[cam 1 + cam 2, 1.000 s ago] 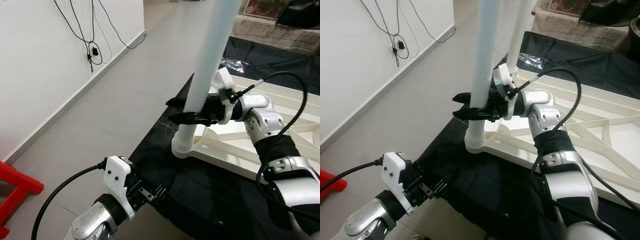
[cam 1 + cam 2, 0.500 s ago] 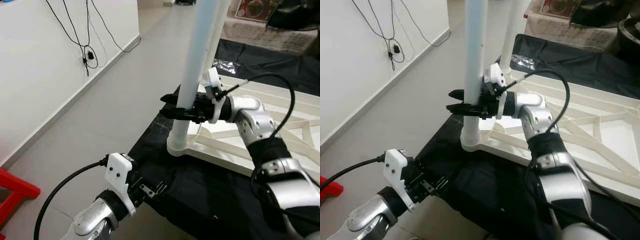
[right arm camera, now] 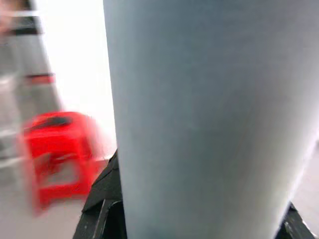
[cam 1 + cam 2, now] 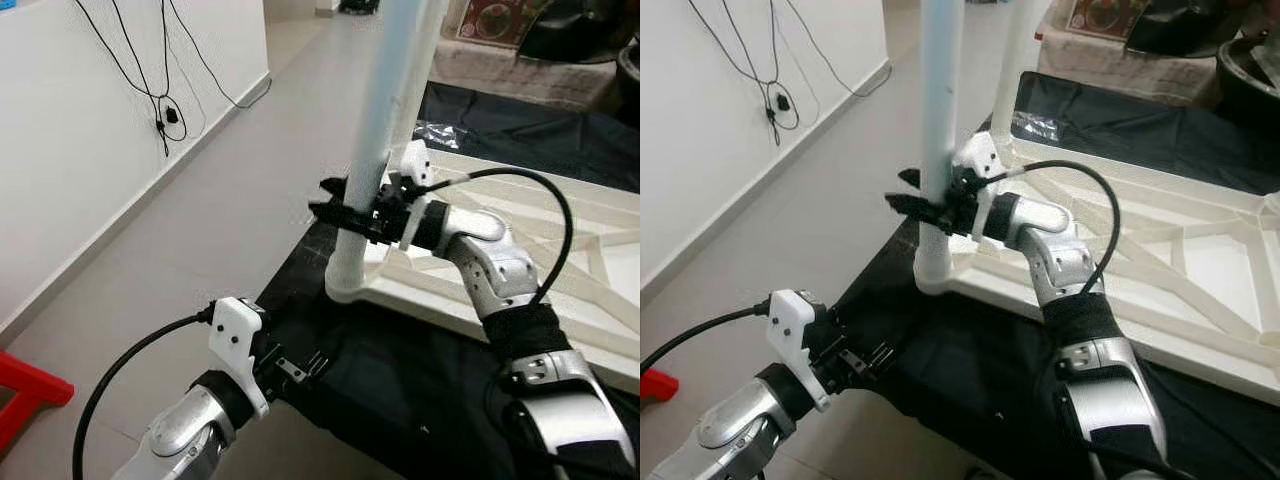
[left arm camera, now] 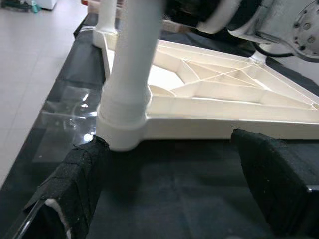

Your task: Building children table

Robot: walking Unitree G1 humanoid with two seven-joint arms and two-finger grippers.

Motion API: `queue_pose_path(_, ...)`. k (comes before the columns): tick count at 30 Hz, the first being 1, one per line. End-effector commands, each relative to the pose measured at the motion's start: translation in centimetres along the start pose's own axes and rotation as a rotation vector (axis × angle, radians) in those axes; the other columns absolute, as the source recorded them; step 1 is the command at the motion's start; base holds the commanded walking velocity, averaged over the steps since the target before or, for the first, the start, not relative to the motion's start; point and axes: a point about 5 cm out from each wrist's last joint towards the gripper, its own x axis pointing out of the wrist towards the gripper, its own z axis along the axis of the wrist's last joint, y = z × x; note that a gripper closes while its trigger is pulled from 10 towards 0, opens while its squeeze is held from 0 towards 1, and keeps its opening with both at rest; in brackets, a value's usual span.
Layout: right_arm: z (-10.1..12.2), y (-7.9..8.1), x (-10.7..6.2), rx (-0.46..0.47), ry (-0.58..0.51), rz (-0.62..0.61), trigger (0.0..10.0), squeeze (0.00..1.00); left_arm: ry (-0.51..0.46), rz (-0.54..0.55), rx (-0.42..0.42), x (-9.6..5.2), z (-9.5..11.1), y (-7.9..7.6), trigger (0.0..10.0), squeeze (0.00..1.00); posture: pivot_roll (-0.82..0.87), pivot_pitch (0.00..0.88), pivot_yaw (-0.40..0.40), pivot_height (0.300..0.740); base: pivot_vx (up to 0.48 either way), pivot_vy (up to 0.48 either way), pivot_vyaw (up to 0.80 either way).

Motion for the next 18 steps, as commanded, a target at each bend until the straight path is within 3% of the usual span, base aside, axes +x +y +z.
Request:
queue_pose_path(1,-3.7,-0.8,-1.2,0.072,0.159,-0.134,10.0,0.0,0.008,0.011,0.007,-0.2,-0.3,0.3,10.0,0.0,0.13,0.203,-0.015,0.74,0.0,0.0,0.0)
queue_pose_path(3,-4.2,-1.2,-1.5,0.1,0.173,-0.331,10.0,0.0,0.007,0.011,0.012,-0.1,-0.3,0.4,10.0,0.0,0.13,0.199,-0.015,0.74,0.0,0.0,0.0)
queue_pose_path(4,-4.2,-1.2,-1.5,0.1,0.173,-0.331,10.0,0.0,0.007,0.011,0.012,-0.1,-0.3,0.4,10.0,0.0,0.13,0.199,-0.015,0.74,0.0,0.0,0.0)
queue_pose_path(9,-5.1,-0.8,-3.6,0.087,0.224,-0.698,10.0,0.0,0.002,0.017,0.021,0.0,-0.2,0.9,10.0,0.0,0.13,0.194,-0.012,0.74,0.0,0.0,0.0)
queue_pose_path(10,-5.1,-0.8,-3.6,0.087,0.224,-0.698,10.0,0.0,0.002,0.017,0.021,0.0,-0.2,0.9,10.0,0.0,0.13,0.194,-0.012,0.74,0.0,0.0,0.0)
queue_pose_path(12,-4.8,-0.6,-4.5,0.063,0.216,-0.857,10.0,0.0,0.003,0.019,0.025,0.1,-0.2,1.0,10.0,0.0,0.13,0.188,-0.011,0.74,0.0,0.0,0.0)
queue_pose_path(13,-4.8,-0.6,-4.5,0.063,0.216,-0.857,10.0,0.0,0.003,0.019,0.025,0.1,-0.2,1.0,10.0,0.0,0.13,0.188,-0.011,0.74,0.0,0.0,0.0)
queue_pose_path(14,-4.6,-0.4,-4.8,0.053,0.209,-0.934,10.0,0.0,0.003,0.02,0.028,0.1,-0.2,1.1,10.0,0.0,0.13,0.181,-0.009,0.74,0.0,0.0,0.0)
queue_pose_path(18,-4.2,0.6,-5.3,0.102,0.19,-1.132,10.0,0.0,0.0,0.023,0.033,0.3,-0.2,1.4,10.0,0.0,0.13,0.17,-0.008,0.74,0.0,0.0,0.0)
